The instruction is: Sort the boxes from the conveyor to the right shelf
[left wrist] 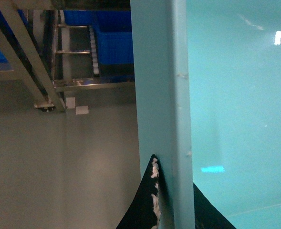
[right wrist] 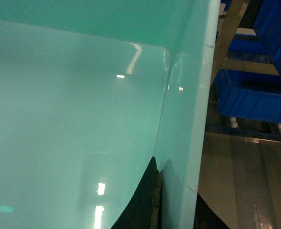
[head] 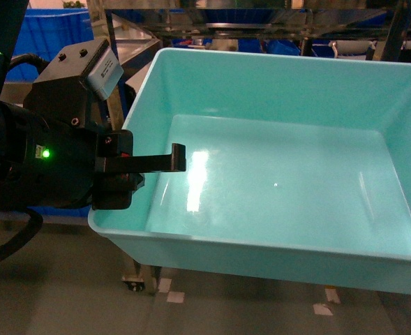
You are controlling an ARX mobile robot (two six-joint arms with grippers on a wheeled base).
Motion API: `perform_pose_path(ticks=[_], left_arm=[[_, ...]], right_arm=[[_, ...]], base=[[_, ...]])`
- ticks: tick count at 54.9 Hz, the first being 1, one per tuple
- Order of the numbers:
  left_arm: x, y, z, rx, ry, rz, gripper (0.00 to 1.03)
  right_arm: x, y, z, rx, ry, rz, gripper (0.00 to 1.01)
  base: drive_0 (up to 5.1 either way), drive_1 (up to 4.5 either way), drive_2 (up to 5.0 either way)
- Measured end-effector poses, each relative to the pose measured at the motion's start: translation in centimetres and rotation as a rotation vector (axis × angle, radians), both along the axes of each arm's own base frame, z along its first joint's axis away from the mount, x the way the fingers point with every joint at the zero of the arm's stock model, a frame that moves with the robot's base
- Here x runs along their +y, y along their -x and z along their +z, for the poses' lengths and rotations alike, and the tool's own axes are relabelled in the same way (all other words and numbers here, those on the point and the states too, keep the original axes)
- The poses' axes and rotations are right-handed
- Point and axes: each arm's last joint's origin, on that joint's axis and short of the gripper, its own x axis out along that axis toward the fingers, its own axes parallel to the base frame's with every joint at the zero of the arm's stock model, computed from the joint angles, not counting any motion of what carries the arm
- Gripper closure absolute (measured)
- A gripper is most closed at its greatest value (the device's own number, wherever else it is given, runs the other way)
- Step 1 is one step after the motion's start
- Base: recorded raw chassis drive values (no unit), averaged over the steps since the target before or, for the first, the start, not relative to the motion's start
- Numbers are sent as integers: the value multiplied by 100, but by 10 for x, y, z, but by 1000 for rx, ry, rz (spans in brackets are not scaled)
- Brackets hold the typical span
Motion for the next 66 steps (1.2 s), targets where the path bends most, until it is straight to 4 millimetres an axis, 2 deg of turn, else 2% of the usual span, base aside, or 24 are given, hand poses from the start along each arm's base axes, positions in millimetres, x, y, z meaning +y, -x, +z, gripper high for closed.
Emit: perform_pose_path(ticks=[66], left_arm=[[0, 0, 0, -4, 1, 1, 101]], right_arm=[[0, 0, 0, -2, 0, -1, 99]], base=[[-4, 417, -424]])
